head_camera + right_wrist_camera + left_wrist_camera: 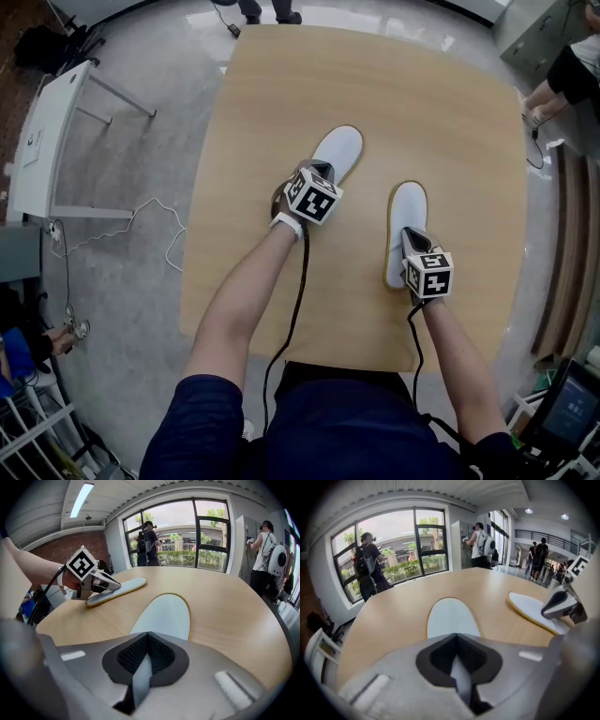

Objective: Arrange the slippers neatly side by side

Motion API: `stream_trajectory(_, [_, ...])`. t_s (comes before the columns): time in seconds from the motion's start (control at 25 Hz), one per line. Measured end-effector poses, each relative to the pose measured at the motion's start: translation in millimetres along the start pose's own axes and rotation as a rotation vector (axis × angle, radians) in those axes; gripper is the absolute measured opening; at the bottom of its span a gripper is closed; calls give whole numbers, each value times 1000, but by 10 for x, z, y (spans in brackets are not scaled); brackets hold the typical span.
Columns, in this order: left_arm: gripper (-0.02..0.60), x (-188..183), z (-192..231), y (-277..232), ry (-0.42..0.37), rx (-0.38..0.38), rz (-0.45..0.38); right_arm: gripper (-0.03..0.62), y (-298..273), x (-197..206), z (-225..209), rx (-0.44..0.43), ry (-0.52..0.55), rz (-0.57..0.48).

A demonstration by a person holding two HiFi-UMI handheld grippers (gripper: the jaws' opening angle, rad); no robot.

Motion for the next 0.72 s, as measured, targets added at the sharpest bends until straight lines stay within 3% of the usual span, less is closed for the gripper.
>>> stream_trajectory(0.16, [3,39,-34,-39,68,-33,-48,11,-61,17,-32,-19,16,-32])
stream_trajectory(0.4, [3,245,-169,37,76,-91,-56,11,-54,62,85,-30,18,-35])
stream_trajectory(0.72, [3,261,-306,37,92,-171,-61,10,-63,10,91,67,104,-73])
Point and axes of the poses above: the fingertips, and each gripper's own axes: y backward along the fingers, z to its left, x out of its underside, the point moved 4 cm from there along y, backward along the fingers, and after that the axes turned 14 degrees about z, right-handed, at the moved point
